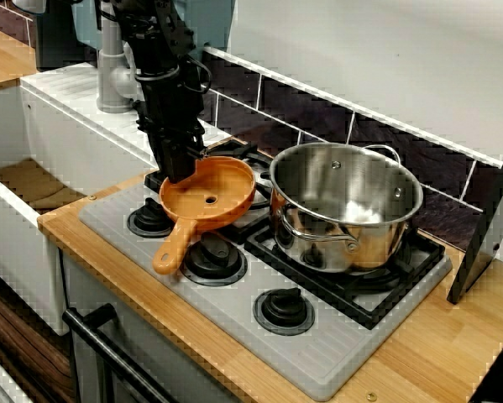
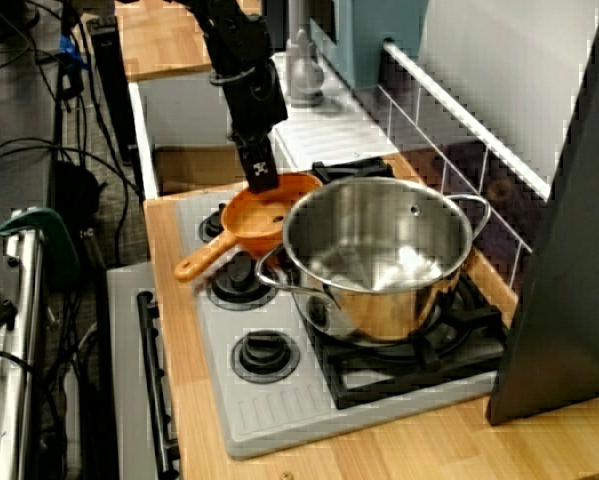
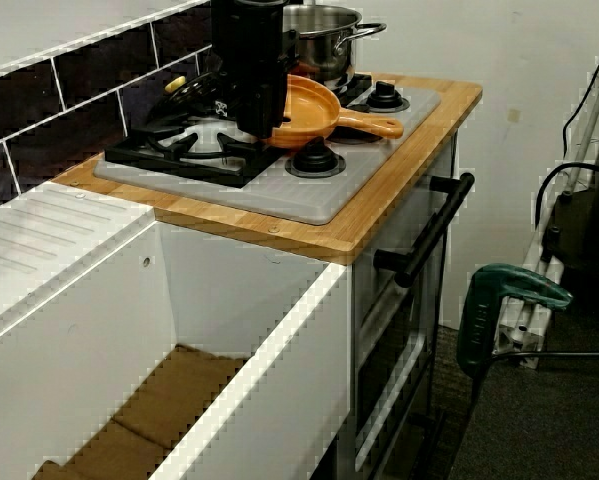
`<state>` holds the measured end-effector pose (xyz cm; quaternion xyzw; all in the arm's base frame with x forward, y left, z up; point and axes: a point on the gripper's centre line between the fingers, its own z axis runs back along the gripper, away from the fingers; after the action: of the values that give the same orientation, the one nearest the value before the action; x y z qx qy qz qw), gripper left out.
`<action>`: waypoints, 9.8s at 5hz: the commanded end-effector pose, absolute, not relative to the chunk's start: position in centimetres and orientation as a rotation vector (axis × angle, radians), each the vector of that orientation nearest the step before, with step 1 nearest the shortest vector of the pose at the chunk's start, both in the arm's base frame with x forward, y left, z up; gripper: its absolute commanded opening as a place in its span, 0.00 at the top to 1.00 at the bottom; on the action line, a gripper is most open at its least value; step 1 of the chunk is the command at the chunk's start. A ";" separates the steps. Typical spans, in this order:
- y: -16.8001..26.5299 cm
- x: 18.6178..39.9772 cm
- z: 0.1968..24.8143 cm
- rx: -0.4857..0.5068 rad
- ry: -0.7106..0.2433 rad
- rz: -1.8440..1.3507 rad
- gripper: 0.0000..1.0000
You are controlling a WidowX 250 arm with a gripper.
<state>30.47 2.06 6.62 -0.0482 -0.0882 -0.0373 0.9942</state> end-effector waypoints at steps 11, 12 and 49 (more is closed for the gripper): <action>4.4 37.3 14.3 -0.074 -0.084 -0.119 1.00; 4.6 37.3 13.7 -0.074 -0.083 -0.113 1.00; -2.9 28.7 6.9 -0.021 -0.161 -0.033 1.00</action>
<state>28.61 -2.97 6.05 -0.0088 -0.0639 -0.0171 0.9978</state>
